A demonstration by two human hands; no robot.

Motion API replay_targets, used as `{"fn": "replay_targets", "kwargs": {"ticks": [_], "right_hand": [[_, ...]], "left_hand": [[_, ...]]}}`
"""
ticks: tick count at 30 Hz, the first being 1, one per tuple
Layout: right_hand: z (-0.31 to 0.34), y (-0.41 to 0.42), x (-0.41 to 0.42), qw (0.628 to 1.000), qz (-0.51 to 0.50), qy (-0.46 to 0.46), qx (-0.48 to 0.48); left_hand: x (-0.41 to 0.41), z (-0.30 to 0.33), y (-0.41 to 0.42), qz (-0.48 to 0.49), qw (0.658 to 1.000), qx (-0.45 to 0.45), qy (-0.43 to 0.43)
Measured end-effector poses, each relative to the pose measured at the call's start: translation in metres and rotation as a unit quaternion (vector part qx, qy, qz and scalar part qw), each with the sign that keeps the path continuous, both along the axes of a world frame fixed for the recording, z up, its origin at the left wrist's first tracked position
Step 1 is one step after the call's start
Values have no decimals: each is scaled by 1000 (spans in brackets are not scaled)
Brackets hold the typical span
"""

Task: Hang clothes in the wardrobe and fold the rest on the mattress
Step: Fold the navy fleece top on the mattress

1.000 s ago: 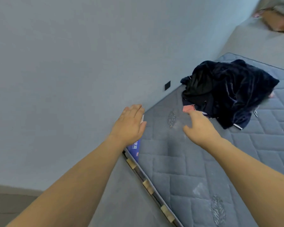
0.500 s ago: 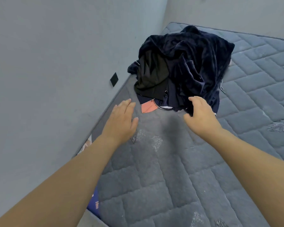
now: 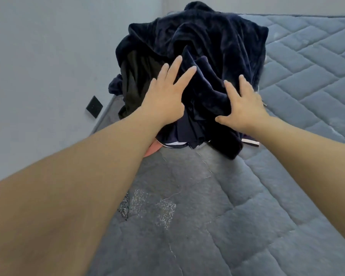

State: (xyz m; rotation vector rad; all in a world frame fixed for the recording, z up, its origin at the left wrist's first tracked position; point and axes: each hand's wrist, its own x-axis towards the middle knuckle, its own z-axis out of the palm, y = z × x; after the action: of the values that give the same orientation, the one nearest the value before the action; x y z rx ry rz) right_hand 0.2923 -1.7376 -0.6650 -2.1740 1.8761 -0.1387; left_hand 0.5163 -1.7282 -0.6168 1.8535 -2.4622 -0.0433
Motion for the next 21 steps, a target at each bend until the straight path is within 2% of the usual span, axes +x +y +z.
{"fn": "replay_targets", "kwargs": {"ticks": [4,8,12,17,21], "right_hand": [[-36,-25,-12,999,8,17,40],[-70,-26,-18,994,0,3,105],[-94,-27,-14,995,15,8,93],[-108,-35,-16,997,30,17,73],[-104,-32,-20,991,32,15,128]], "left_hand": [[-29,-43,-46,6,993,102,-55],[-38,-118,-26,49,976,209,-45],[-40,-158,-5,83,978,190,7],[-41,-167,-16,90,979,182,4],[-42,-164,-13,106,973,203,20]]}}
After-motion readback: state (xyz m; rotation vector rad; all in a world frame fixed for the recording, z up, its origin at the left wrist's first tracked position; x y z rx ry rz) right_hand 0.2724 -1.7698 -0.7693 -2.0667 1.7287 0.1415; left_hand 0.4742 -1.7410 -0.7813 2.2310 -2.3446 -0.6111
